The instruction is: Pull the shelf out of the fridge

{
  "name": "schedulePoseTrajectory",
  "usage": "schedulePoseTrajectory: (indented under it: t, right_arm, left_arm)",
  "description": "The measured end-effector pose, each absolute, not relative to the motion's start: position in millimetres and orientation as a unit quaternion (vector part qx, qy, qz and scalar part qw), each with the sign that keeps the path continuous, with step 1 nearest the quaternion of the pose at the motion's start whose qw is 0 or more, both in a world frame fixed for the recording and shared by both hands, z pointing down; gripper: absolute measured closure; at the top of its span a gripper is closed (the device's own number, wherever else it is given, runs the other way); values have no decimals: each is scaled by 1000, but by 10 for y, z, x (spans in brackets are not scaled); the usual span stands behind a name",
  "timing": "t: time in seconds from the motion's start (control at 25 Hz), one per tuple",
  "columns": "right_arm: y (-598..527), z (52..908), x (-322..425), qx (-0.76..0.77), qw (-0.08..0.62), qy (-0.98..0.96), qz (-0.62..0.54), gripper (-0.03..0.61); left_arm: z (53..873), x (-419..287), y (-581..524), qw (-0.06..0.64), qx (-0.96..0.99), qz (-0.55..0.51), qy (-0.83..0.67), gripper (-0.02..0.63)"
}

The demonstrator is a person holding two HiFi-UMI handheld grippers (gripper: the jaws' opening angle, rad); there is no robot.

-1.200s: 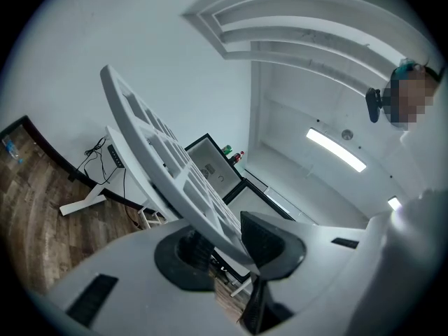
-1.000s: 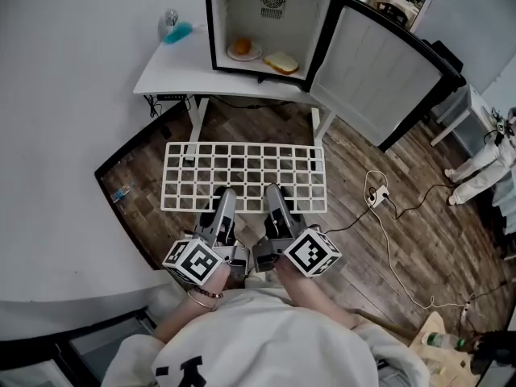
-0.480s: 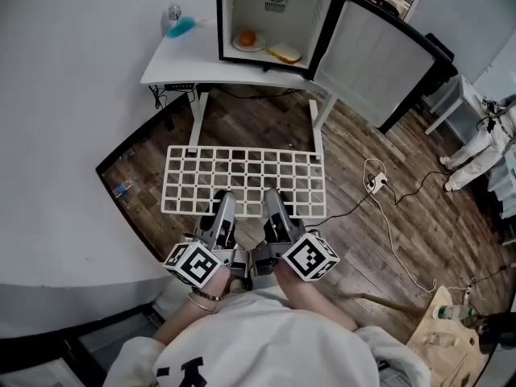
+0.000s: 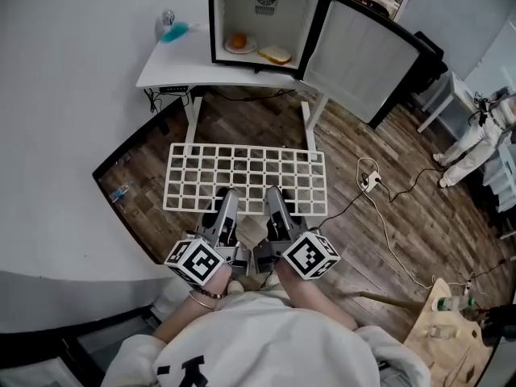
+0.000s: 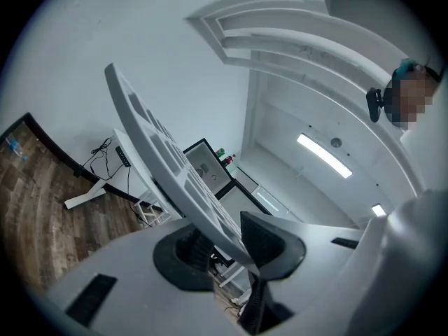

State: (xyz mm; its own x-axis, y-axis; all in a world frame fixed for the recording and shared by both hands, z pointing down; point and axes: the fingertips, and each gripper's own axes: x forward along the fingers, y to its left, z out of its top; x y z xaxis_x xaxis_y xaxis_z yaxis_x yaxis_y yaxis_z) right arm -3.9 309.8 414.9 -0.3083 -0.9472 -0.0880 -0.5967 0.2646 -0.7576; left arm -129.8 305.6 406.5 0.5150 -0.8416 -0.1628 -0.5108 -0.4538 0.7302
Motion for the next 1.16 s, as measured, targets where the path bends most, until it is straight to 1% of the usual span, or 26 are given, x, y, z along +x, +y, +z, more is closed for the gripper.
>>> schedulePoseTrajectory:
  t: [0.2, 0.36, 0.88, 1.16]
  right_arm:
    - [3108, 4090, 84, -524, 264, 753, -298, 454]
    - [3132, 4074, 125, -522, 267, 756, -292, 455]
    - [3148, 4084, 21, -518, 273, 754, -296, 454]
    - [3191, 4080, -24, -522, 275, 753, -293, 454]
  left_arm:
    - [4040, -1162, 3060, 321, 811, -263, -413, 502]
    - [4013, -1118, 3081, 315, 813, -266, -411, 502]
    - [4027, -1228, 3099, 298, 821, -260, -412, 502]
    - [4048, -1271, 3137, 308, 819, -264, -406, 502]
